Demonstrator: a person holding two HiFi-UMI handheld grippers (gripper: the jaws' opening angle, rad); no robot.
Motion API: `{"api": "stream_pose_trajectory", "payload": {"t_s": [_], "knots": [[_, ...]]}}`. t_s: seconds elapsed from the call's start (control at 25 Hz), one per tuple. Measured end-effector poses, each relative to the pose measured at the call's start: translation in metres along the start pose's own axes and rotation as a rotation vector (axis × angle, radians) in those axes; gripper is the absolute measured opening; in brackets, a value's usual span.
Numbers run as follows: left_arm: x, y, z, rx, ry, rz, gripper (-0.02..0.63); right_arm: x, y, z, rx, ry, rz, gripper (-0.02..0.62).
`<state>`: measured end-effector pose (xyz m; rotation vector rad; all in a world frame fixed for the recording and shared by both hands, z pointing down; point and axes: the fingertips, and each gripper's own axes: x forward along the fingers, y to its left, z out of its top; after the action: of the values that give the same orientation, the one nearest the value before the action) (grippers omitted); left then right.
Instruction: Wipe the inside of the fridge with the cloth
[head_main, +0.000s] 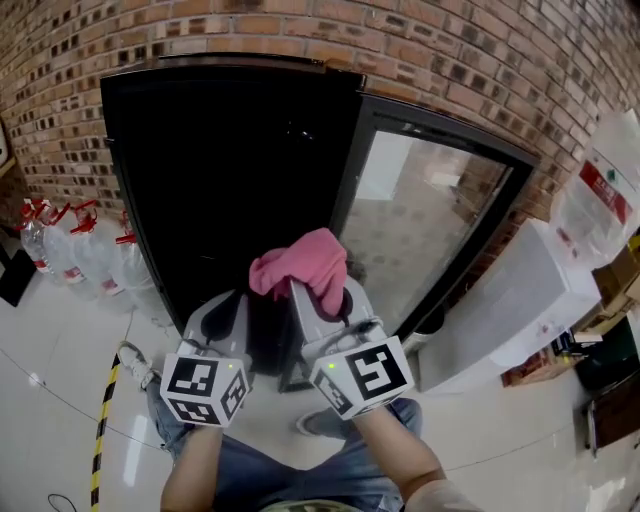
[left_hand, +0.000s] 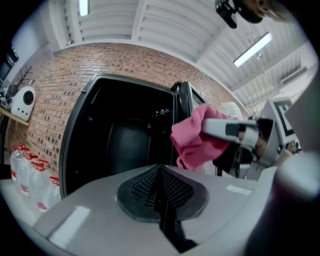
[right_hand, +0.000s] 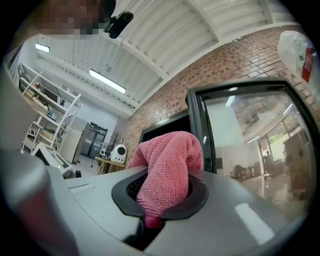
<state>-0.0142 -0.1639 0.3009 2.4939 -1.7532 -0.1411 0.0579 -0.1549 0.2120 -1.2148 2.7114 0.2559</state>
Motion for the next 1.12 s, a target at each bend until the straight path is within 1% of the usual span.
{"api": "stream_pose_trajectory", "payload": {"t_s": [0.16, 0.28, 0.4, 0.52, 0.68, 0.84, 0.96, 1.12], "knots": [[-0.003, -0.032, 0.024, 0.004, -0.029, -0.006, -0.011, 0.002, -0.013, 0.079, -0.021, -0.091, 0.097, 0.025], [-0.001, -0.061, 0.043, 0.012, -0.058, -0.019, -0.011, 0.002, -0.026, 0.118, -0.011, -0.121, 0.137, 0.025], [0.003, -0.087, 0.060, 0.023, -0.078, -0.028, -0.011, -0.002, -0.043, 0.137, -0.006, -0.129, 0.139, 0.025], [0.010, -0.111, 0.067, 0.031, -0.078, -0.035, -0.011, -0.011, -0.065, 0.138, -0.021, -0.106, 0.125, 0.025], [0.020, -0.145, 0.064, -0.012, -0.061, -0.087, -0.011, -0.032, -0.114, 0.135, -0.037, -0.072, 0.063, 0.025], [0.027, -0.169, 0.057, -0.019, -0.046, -0.096, -0.011, -0.056, -0.167, 0.135, -0.068, -0.050, -0.014, 0.025], [0.026, -0.185, 0.049, -0.019, -0.029, -0.102, -0.011, -0.081, -0.214, 0.131, -0.080, -0.024, -0.096, 0.025], [0.017, -0.199, 0.039, -0.039, -0.002, -0.118, -0.011, -0.115, -0.280, 0.128, -0.090, 0.004, -0.231, 0.025]]}}
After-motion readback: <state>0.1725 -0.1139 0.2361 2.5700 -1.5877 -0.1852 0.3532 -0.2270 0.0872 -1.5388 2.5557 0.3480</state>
